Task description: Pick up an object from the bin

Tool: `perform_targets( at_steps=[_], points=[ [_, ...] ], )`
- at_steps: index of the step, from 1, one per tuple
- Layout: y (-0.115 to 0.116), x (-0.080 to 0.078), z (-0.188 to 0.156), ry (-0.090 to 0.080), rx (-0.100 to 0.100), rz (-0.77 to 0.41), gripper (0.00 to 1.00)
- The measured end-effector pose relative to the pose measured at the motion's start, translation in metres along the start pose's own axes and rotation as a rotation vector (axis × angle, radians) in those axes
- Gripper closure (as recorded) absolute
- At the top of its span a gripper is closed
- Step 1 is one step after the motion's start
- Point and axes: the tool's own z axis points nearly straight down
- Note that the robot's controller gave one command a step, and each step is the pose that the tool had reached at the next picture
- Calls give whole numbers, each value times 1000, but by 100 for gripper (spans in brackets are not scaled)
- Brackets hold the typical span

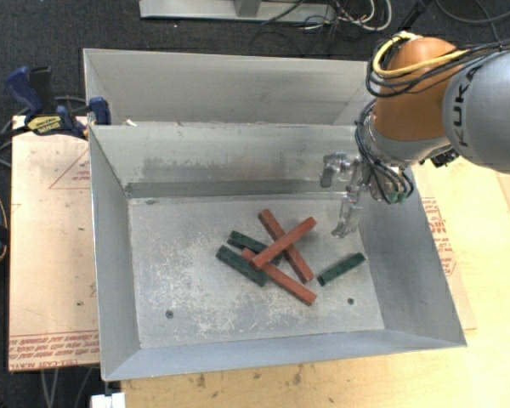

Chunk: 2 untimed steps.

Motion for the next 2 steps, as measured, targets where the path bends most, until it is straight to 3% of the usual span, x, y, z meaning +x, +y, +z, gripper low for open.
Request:
perform_targets(
  at_steps=[1, 2],
  points=[
    [56, 11, 64, -3, 0, 85, 0],
    [68, 9, 41, 3, 0, 161, 0]
  ],
)
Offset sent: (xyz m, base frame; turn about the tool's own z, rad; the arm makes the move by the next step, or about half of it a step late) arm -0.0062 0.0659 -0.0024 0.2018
